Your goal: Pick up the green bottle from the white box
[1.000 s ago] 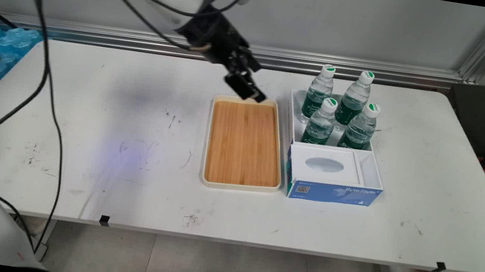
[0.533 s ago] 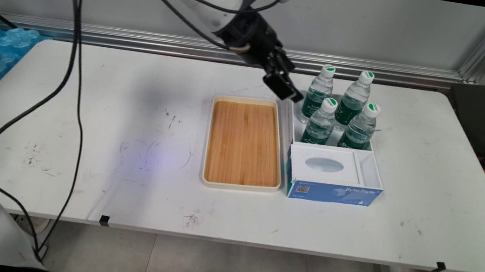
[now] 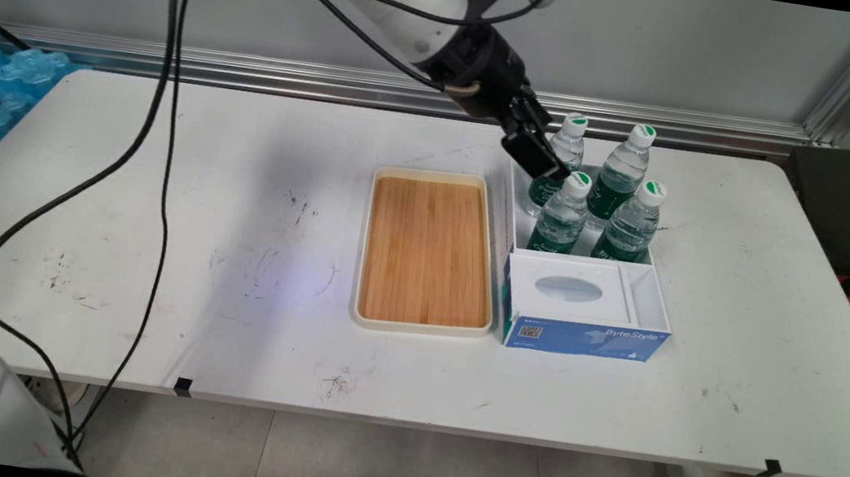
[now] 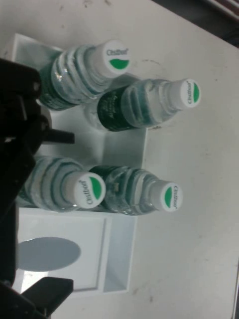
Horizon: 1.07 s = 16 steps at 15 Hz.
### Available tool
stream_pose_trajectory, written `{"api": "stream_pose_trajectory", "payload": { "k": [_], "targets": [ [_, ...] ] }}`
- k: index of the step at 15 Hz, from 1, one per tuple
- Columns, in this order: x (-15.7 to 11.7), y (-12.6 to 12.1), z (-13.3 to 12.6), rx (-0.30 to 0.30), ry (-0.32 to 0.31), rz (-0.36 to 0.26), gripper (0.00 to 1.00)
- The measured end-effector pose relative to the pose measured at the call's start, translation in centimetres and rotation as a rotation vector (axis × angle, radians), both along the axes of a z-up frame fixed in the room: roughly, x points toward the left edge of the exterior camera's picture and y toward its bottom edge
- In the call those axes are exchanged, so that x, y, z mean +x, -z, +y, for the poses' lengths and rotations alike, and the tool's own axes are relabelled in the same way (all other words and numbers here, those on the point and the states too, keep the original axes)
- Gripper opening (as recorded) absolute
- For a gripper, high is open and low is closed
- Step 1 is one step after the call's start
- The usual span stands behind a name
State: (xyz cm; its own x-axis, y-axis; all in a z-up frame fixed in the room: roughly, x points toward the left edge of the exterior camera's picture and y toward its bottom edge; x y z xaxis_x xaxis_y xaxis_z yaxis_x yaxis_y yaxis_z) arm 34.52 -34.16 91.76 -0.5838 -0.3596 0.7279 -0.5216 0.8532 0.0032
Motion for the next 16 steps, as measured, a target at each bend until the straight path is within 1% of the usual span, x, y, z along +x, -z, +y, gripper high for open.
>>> {"api": "stream_pose_trajectory", "payload": {
  "k": [8,16],
  "targets": [
    [-1.5,2.5,-0.5,-0.009,0.003,-0.013,1.00],
    [-2.2,4.8,-1.1,-0.046,0.029,-0.035,1.00]
  ]
}}
